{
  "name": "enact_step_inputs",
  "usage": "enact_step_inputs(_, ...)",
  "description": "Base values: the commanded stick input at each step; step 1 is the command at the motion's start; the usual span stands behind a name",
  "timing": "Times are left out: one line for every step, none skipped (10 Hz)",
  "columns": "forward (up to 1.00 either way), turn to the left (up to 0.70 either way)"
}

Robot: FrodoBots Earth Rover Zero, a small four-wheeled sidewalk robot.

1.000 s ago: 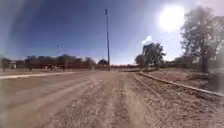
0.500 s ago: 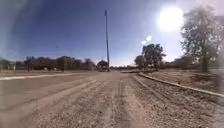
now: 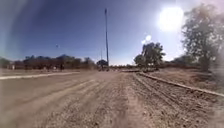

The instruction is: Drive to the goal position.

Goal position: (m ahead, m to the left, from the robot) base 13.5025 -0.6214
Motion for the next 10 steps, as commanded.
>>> enact_step_inputs(0.70,0.00)
enact_step_inputs(0.70,0.00)
enact_step_inputs(0.70,0.00)
enact_step_inputs(0.70,0.00)
enact_step_inputs(0.70,0.00)
enact_step_inputs(0.70,0.00)
enact_step_inputs(0.70,0.00)
enact_step_inputs(0.70,0.00)
enact_step_inputs(0.70,0.00)
enact_step_inputs(0.70,0.00)
